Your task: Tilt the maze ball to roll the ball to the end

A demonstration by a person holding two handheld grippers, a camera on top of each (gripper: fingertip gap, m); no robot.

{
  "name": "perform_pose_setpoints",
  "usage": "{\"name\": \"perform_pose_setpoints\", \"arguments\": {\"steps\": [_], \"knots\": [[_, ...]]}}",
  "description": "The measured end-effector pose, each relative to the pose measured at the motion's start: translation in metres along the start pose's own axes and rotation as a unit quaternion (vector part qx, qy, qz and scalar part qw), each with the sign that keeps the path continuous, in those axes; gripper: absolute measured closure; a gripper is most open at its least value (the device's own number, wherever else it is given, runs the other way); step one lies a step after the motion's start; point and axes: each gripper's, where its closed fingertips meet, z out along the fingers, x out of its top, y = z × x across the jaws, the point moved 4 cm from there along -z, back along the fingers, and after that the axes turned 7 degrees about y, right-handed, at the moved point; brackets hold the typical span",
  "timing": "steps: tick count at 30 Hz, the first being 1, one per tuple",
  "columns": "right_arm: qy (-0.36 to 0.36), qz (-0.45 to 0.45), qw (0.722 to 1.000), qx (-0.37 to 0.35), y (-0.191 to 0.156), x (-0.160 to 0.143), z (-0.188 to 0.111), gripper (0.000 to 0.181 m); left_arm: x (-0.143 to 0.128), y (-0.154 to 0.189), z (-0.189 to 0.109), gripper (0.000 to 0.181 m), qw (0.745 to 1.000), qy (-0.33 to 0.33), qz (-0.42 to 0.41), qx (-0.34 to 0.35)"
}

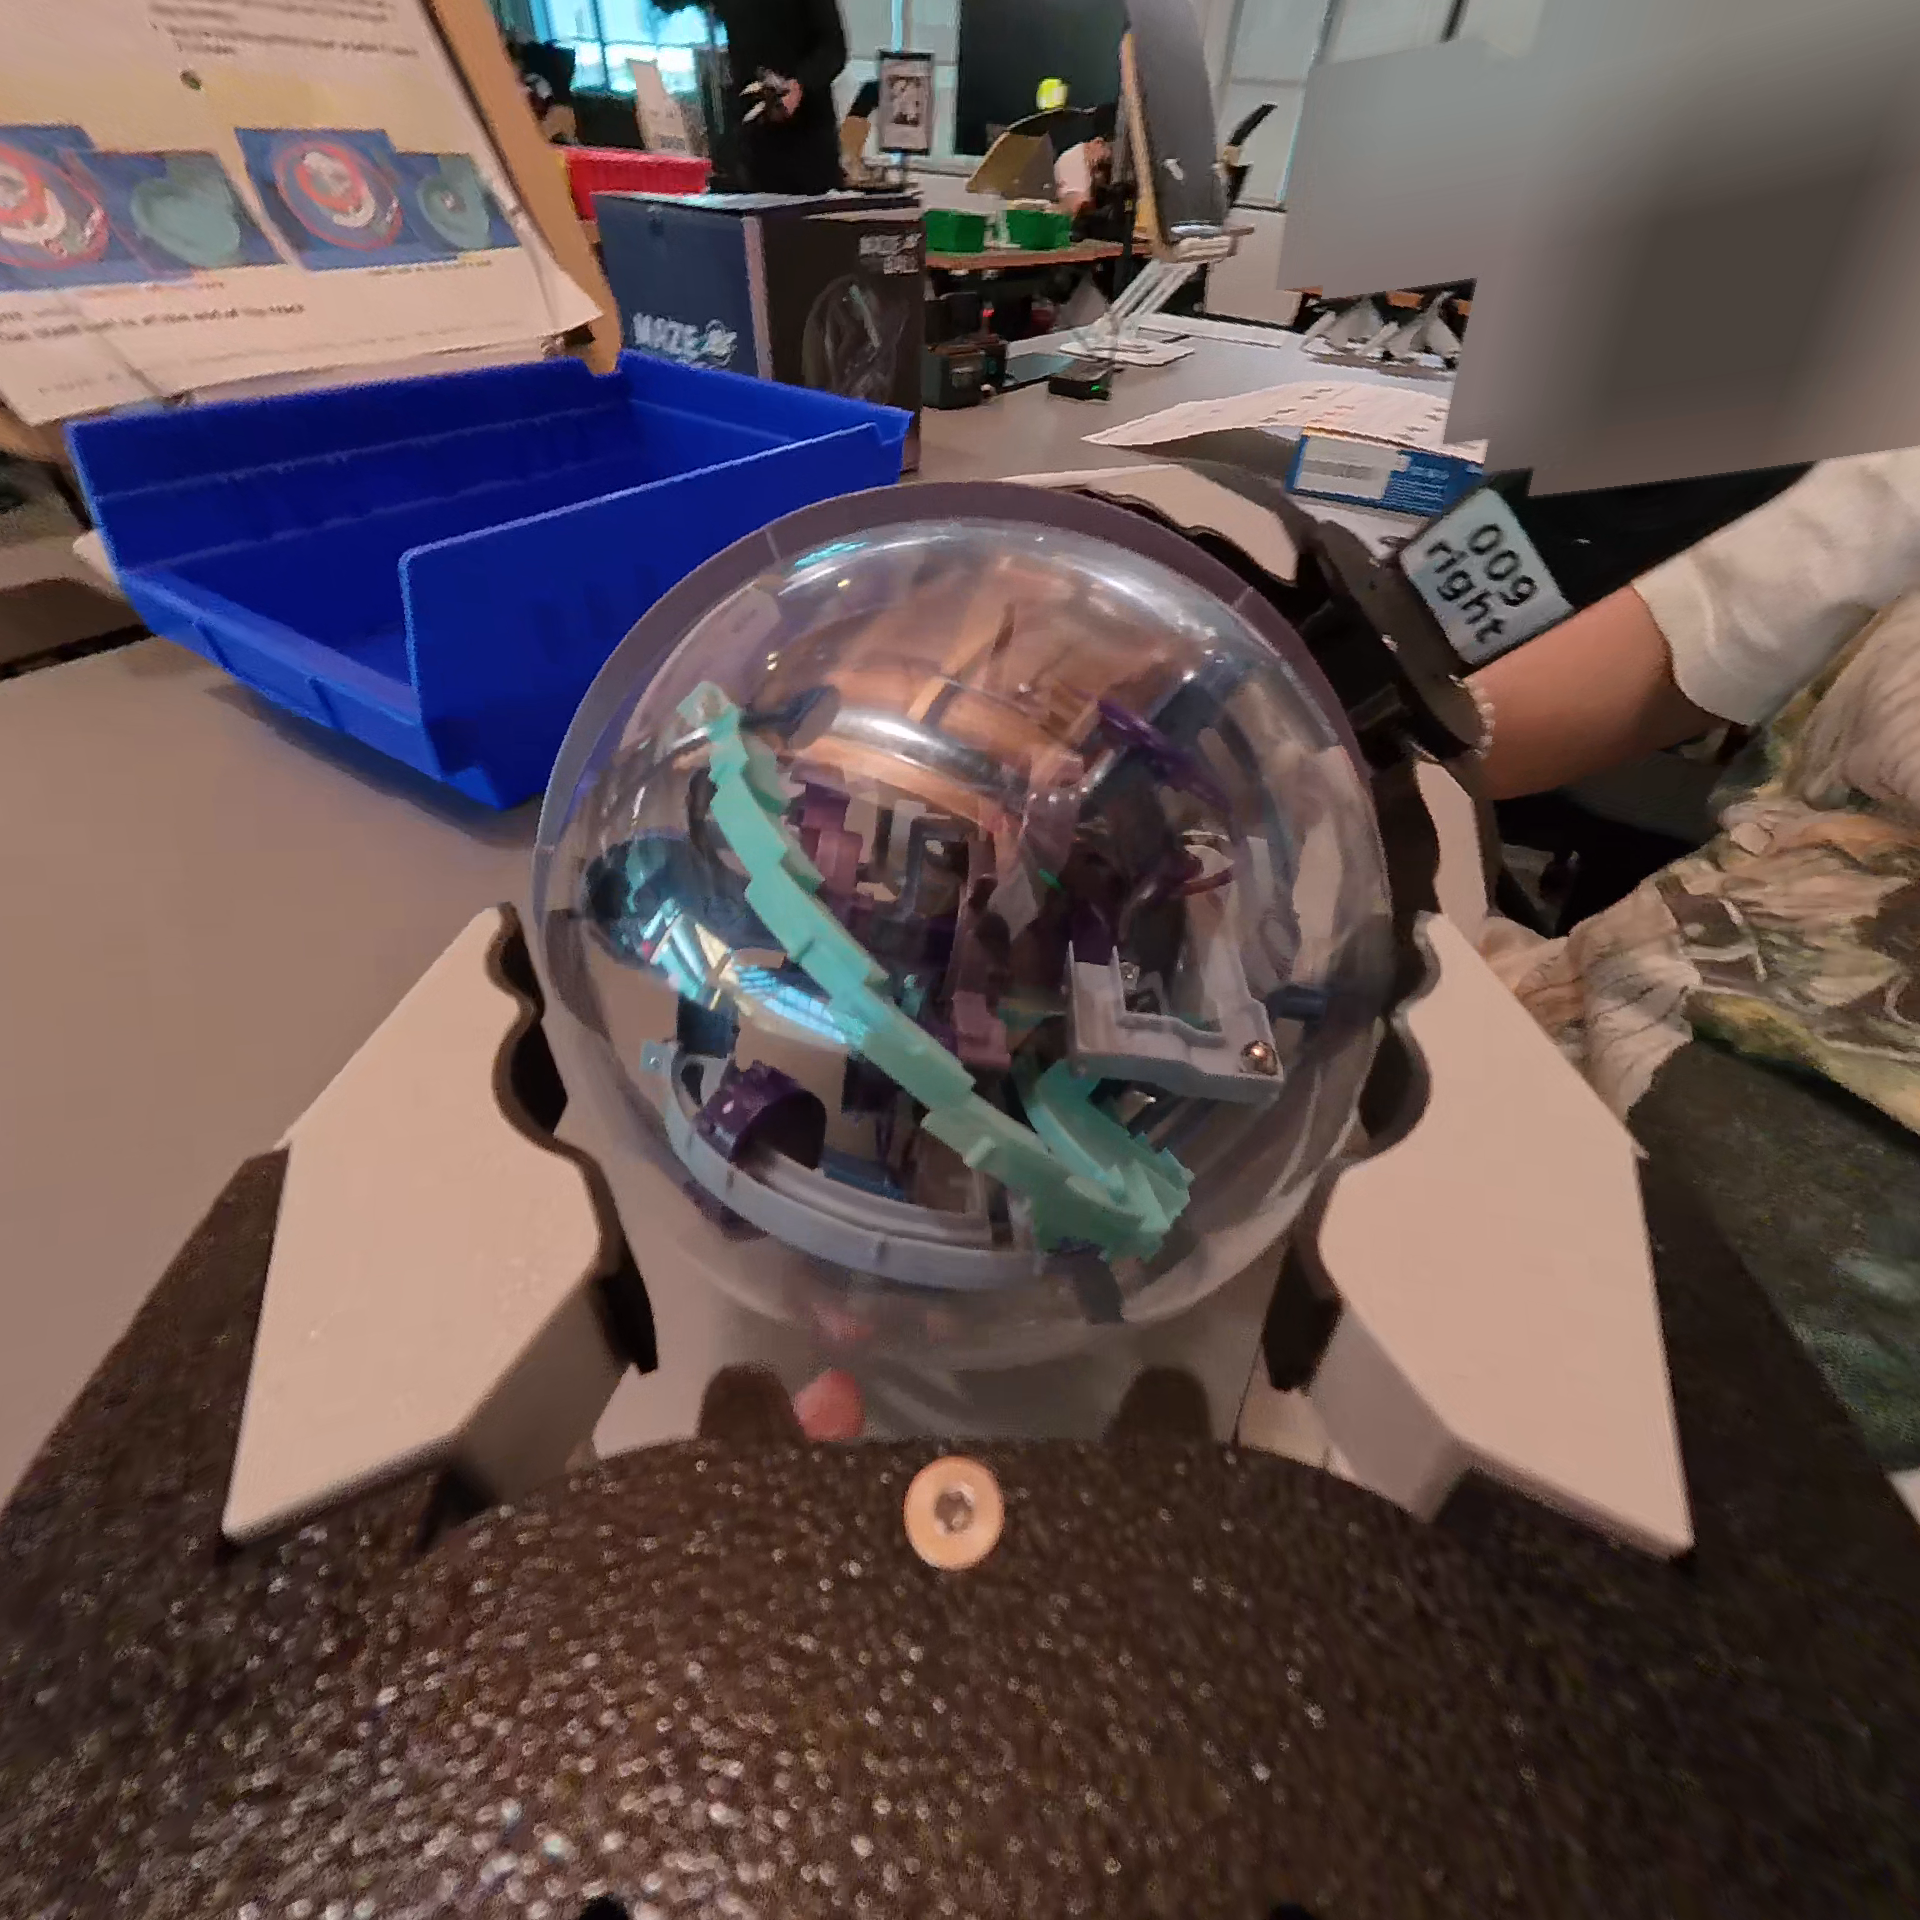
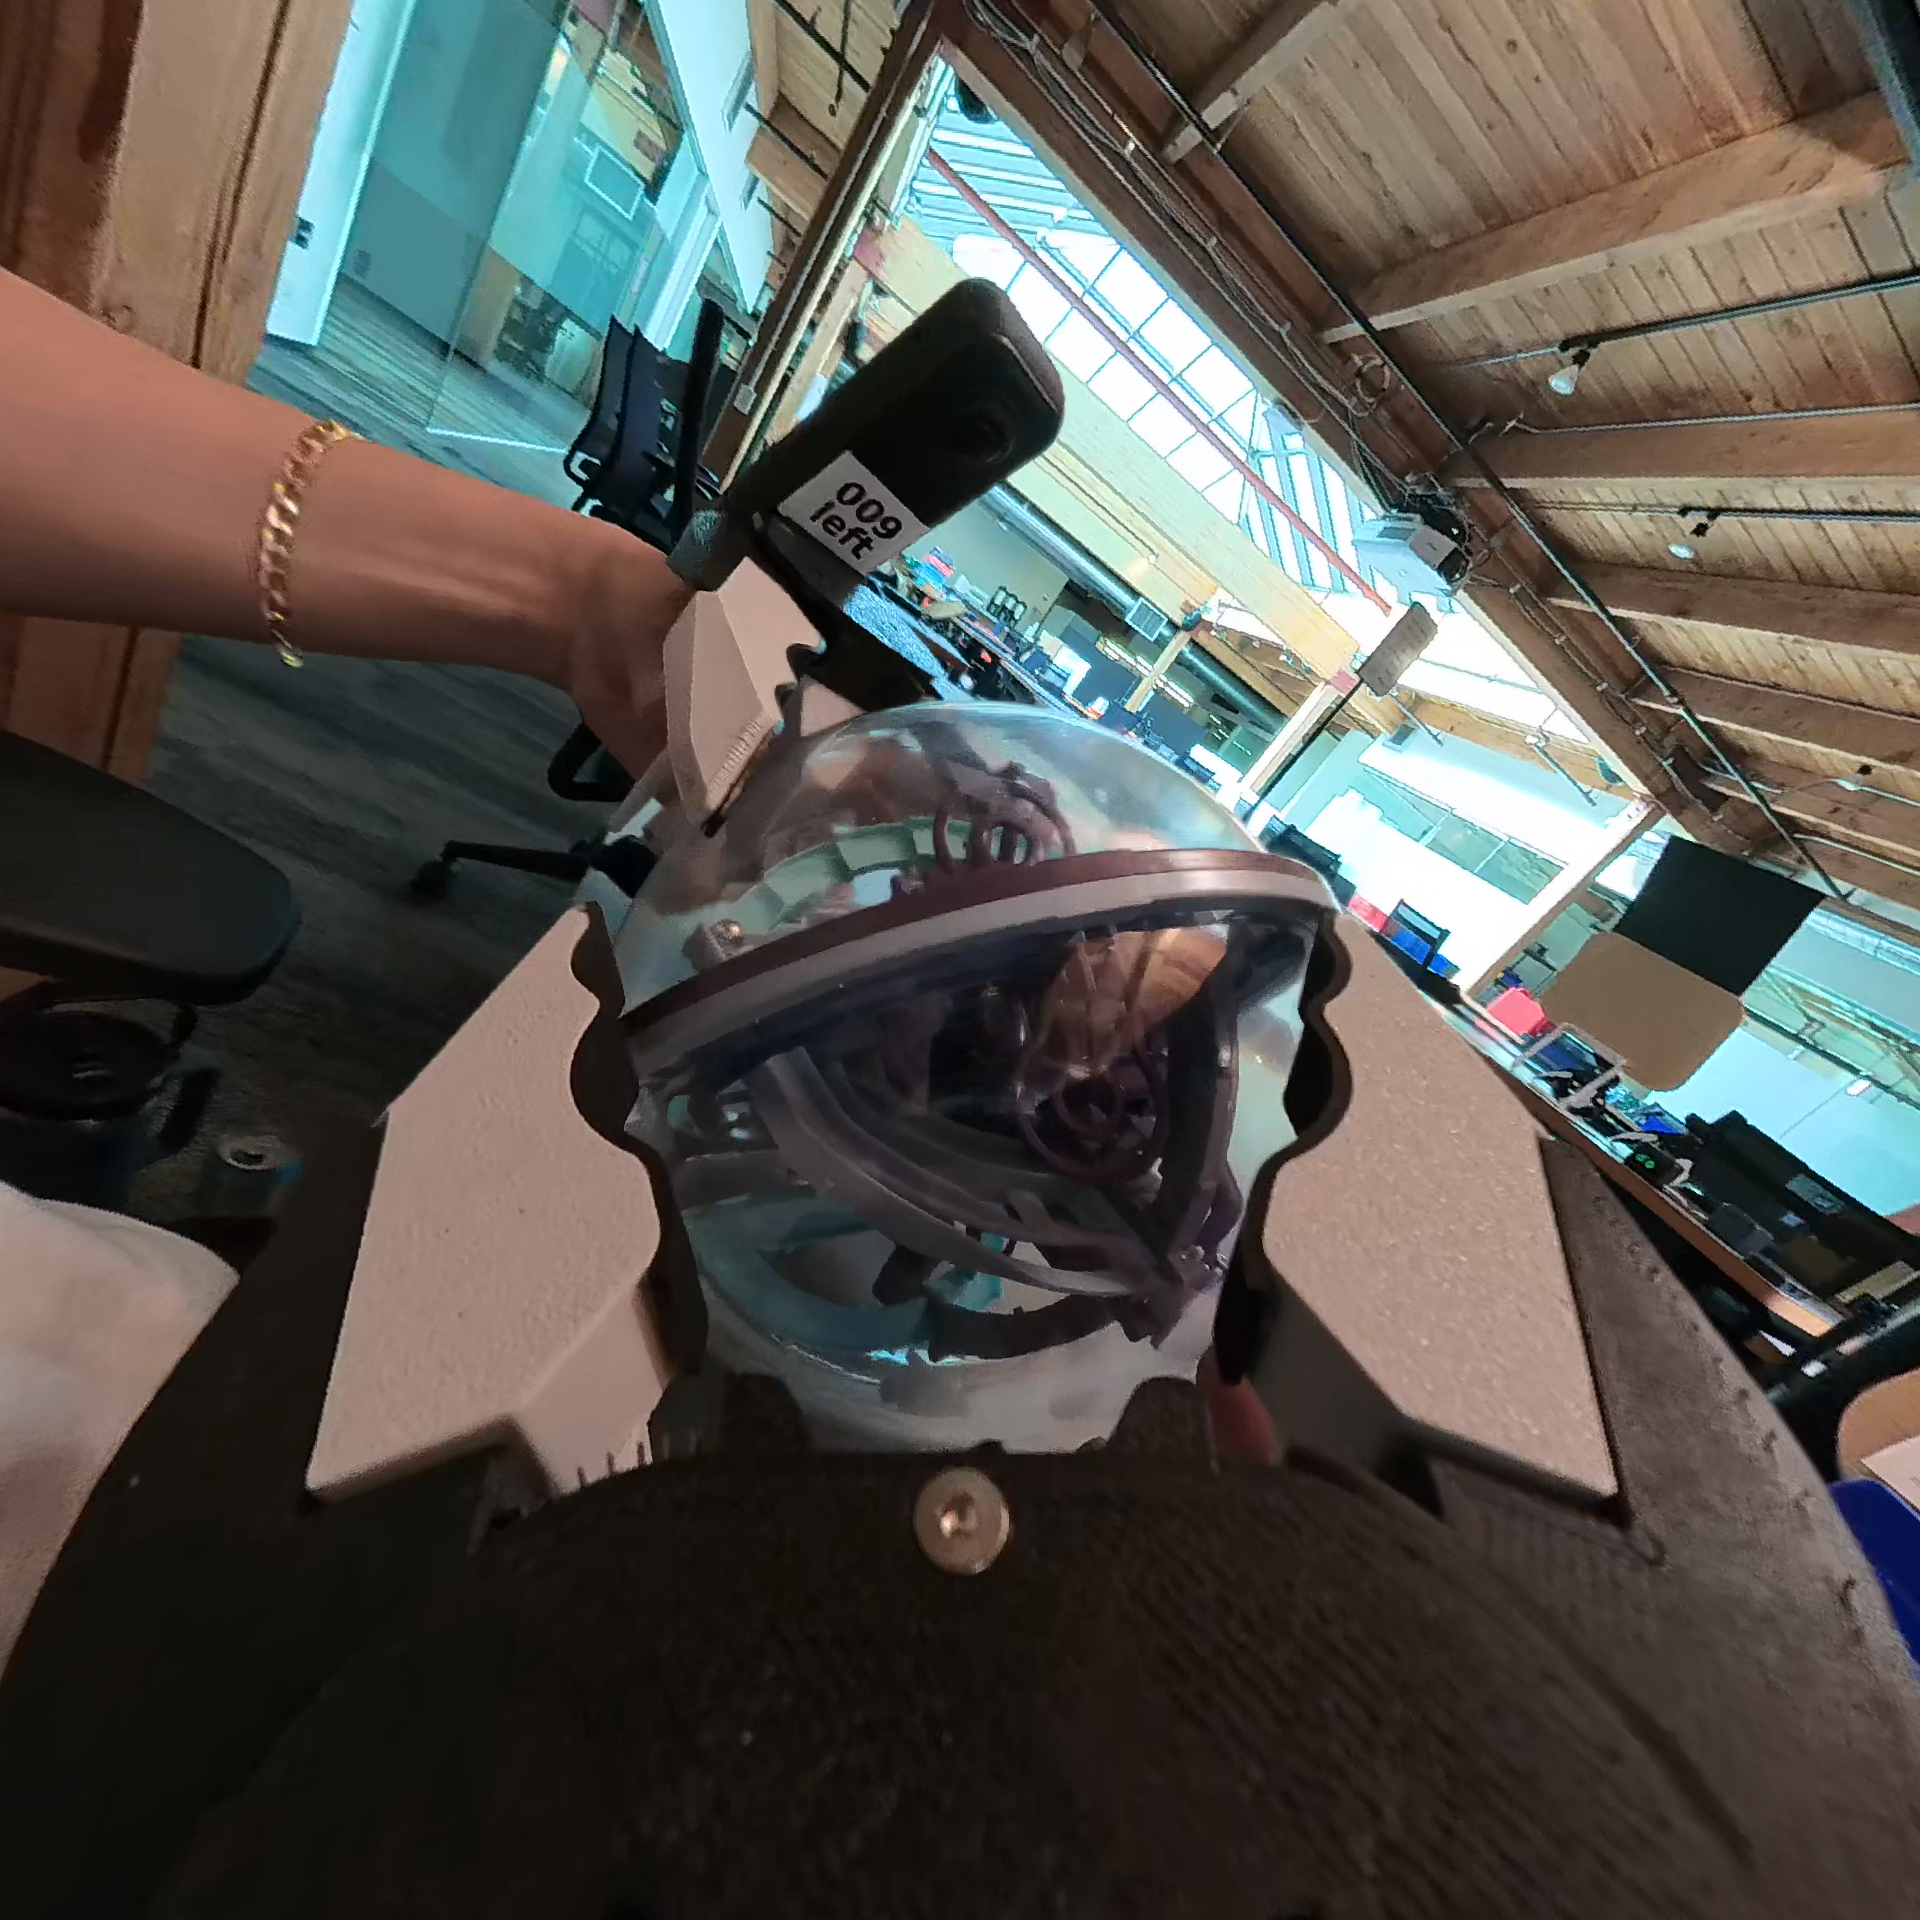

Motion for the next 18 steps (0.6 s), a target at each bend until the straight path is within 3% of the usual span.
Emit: {"name": "perform_pose_setpoints", "arguments": {"steps": [12,18], "knots": [[-0.048,-0.01,0.998,-0.034,-0.008,0.001,0.007,0.046,0.003,0.004,-0.001,0.03,0.996,0.037,-0.076,0.038],[-0.062,-0.026,0.997,-0.048,-0.011,0.002,0.006,0.046,0.006,0.005,-0.005,0.038,0.994,0.084,-0.061,0.032]]}}
